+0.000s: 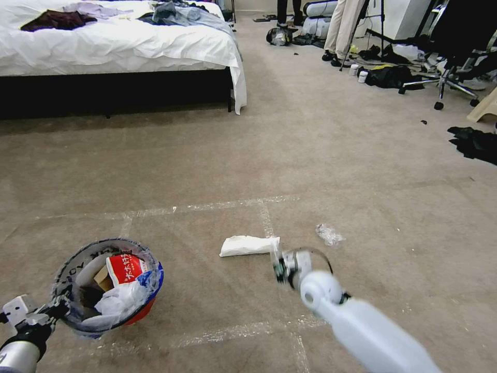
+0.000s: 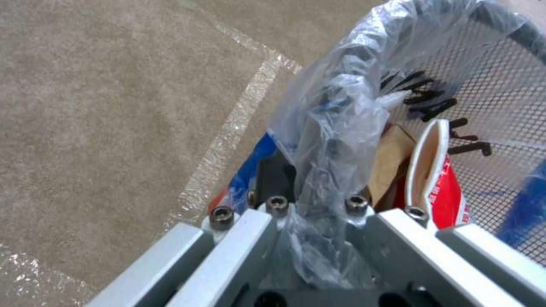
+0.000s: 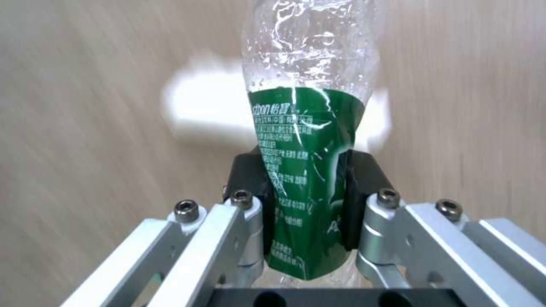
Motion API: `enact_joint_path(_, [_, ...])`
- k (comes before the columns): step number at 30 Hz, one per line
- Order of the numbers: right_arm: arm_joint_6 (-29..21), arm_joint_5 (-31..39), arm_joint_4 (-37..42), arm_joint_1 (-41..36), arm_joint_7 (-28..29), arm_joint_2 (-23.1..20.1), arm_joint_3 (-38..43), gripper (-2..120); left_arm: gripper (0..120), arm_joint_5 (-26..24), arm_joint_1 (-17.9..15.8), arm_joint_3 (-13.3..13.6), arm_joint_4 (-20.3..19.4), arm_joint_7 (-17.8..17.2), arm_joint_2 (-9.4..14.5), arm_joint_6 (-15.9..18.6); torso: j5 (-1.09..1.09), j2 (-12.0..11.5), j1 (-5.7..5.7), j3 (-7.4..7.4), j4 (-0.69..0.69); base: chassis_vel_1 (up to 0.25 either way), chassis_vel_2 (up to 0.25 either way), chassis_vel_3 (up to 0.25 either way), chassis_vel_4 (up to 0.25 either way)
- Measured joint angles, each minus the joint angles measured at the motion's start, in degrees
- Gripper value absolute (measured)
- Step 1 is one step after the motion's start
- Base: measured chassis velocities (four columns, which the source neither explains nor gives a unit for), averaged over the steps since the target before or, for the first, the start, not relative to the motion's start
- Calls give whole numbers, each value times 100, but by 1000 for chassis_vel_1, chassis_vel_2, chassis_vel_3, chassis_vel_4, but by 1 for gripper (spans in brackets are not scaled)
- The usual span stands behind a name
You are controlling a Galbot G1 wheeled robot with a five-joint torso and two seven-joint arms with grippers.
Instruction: Pick up the trash bin and place the garbage on the floor into it.
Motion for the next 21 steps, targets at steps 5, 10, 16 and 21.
enact_joint_path(5, [1060, -3, 701, 1174, -803, -193, -700, 19, 1, 54, 23, 46, -89, -13, -27, 32, 0, 0, 0, -1, 0, 0, 0, 0, 0])
enact_joint_path(10, [1919, 126, 946, 2014, -1399, -100, -1509, 19, 1, 61, 22, 55, -146, -36, -38, 50, 0, 0, 0, 0, 0, 0, 0, 0, 0])
enact_joint_path(16, [2461, 353, 981, 2855, -1778, 236, -2289, 19, 1, 61, 7, 56, -180, -54, -38, 67, -2, 0, 0, 0, 1, 0, 0, 0, 0])
enact_joint_path(21, [2493, 626, 984, 3399, -1783, 676, -3103, 19, 1, 55, 22, 39, -222, -60, -39, 72, -2, 0, 0, 0, 1, 0, 0, 0, 0])
